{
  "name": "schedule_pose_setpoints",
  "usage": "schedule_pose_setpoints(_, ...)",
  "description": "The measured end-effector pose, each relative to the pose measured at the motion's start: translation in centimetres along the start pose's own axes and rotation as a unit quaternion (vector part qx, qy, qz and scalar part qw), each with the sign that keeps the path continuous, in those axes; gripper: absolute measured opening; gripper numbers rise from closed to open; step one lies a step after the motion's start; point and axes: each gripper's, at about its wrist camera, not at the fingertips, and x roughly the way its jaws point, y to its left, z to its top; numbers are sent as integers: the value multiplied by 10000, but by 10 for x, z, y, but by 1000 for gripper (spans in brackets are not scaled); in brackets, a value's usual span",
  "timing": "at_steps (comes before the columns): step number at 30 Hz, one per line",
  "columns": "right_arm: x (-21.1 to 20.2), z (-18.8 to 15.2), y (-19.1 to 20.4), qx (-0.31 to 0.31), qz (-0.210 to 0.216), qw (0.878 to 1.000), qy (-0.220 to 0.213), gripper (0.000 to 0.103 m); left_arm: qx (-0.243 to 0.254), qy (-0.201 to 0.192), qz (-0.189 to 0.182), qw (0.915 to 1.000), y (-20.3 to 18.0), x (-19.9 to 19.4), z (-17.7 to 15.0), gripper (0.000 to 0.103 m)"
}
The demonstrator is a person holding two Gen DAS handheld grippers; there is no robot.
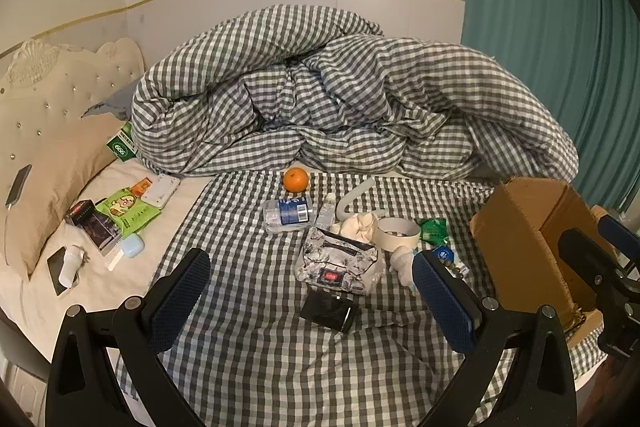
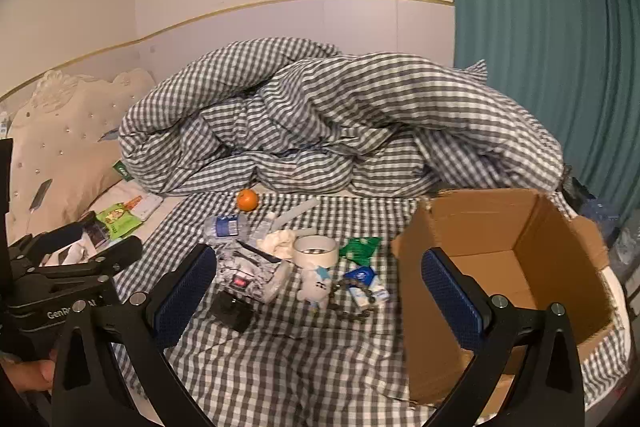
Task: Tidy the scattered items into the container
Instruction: 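Reach the left gripper to the black square object and grasp it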
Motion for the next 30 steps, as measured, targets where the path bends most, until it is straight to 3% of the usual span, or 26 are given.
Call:
schedule_pose_setpoints(18, 63, -22, 13, -263, 16, 9988, 422, 103, 45, 756, -3, 9971, 14, 87, -37, 103)
schedule_pose_setpoints(30, 109, -42, 20, -425, 117, 9956, 822, 103, 77, 1447, -248, 9891, 10, 157, -75, 103)
